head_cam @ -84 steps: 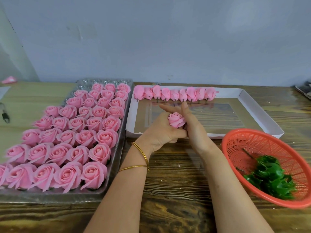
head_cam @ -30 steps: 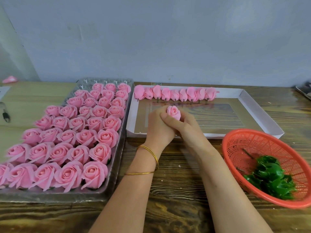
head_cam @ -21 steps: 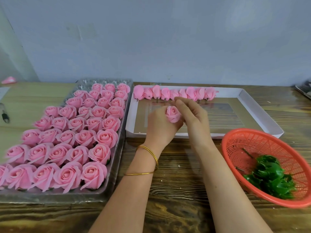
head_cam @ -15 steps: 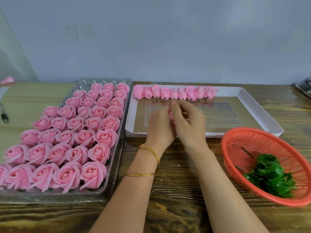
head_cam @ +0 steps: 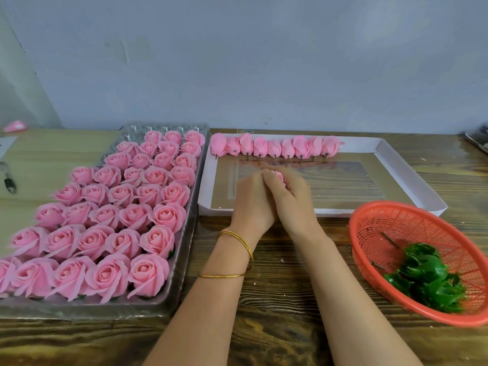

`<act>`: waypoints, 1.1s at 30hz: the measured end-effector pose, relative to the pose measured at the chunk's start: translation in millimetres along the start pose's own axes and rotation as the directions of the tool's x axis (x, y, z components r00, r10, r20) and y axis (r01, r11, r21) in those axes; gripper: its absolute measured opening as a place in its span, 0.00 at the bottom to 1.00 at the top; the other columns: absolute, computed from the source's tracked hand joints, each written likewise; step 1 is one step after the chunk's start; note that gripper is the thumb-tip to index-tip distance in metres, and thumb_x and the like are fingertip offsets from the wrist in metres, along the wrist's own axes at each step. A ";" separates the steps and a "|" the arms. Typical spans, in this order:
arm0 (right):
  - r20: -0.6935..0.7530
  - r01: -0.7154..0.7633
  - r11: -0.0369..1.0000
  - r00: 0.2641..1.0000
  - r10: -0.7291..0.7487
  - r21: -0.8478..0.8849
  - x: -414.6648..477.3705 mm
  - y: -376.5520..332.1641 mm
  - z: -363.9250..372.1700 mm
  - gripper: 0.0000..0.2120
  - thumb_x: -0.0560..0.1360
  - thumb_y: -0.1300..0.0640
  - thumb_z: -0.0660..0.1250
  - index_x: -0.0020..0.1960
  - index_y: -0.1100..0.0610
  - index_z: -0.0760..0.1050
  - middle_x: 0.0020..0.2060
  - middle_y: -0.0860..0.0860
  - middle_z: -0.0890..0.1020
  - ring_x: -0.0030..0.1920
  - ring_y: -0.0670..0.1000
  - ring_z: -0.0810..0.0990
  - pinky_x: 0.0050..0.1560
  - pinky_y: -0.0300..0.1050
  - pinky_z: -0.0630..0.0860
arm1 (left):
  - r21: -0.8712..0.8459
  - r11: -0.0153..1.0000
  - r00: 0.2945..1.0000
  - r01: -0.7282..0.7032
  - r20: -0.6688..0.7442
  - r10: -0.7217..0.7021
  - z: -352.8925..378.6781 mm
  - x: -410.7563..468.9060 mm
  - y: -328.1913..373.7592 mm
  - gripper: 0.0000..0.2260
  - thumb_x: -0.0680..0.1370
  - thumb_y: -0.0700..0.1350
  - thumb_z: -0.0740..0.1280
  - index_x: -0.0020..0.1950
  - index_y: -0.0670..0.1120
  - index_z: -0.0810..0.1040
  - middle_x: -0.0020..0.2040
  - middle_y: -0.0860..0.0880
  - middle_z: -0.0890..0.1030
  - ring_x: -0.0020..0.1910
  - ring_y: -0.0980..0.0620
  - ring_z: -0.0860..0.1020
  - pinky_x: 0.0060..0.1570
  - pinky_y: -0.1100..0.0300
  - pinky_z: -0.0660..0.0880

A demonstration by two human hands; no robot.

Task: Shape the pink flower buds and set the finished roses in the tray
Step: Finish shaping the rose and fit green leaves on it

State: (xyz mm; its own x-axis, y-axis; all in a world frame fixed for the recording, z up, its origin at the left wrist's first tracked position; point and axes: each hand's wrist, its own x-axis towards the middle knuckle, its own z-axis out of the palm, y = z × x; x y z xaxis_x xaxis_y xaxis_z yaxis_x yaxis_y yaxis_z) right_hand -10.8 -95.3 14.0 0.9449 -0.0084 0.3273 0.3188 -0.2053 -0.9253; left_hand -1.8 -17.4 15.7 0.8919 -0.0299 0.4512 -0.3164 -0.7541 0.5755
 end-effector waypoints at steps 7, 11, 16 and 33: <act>0.042 -0.042 0.990 0.998 0.037 0.133 3.9 -1.1 -7.3 0.10 0.72 0.48 0.64 0.51 0.44 0.80 0.47 0.42 0.84 0.50 0.39 0.81 0.51 0.35 0.76 | -0.146 0.977 0.986 0.153 0.096 -0.140 -4.2 3.2 -0.2 0.11 0.78 0.42 0.64 0.35 0.51 0.73 0.30 0.58 0.71 0.31 0.63 0.70 0.27 0.73 0.63; -0.060 0.032 0.977 0.998 -0.020 0.213 5.9 -6.1 -9.2 0.09 0.74 0.55 0.68 0.52 0.53 0.82 0.45 0.46 0.86 0.49 0.41 0.83 0.47 0.34 0.77 | -0.186 0.972 0.980 0.145 0.162 -0.115 -8.4 2.0 2.7 0.09 0.76 0.42 0.65 0.38 0.52 0.76 0.32 0.58 0.74 0.32 0.62 0.71 0.29 0.75 0.65; -0.018 0.077 0.990 0.997 -0.075 0.118 5.6 -4.2 -5.6 0.08 0.75 0.65 0.70 0.50 0.54 0.83 0.45 0.46 0.86 0.50 0.42 0.83 0.56 0.37 0.77 | -0.125 0.990 0.982 0.059 0.188 -0.034 -5.3 4.4 2.6 0.07 0.80 0.42 0.63 0.46 0.46 0.80 0.45 0.46 0.82 0.45 0.48 0.79 0.44 0.57 0.76; 0.134 -0.034 0.999 0.991 0.030 0.023 7.9 2.5 -8.6 0.11 0.79 0.55 0.68 0.59 0.57 0.81 0.52 0.48 0.85 0.54 0.42 0.82 0.57 0.39 0.77 | -0.119 0.990 0.984 0.068 0.172 -0.047 -0.2 4.7 -2.2 0.08 0.81 0.43 0.62 0.53 0.45 0.80 0.41 0.53 0.73 0.39 0.59 0.70 0.33 0.73 0.59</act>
State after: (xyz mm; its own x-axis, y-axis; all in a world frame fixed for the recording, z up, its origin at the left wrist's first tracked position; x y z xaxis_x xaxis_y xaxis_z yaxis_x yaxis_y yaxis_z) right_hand -3.3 -104.2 15.9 0.9556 0.1164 0.2707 0.2884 -0.1821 -0.9400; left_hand 3.0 -15.8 16.7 0.9481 -0.1066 0.2995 -0.2909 -0.6706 0.6824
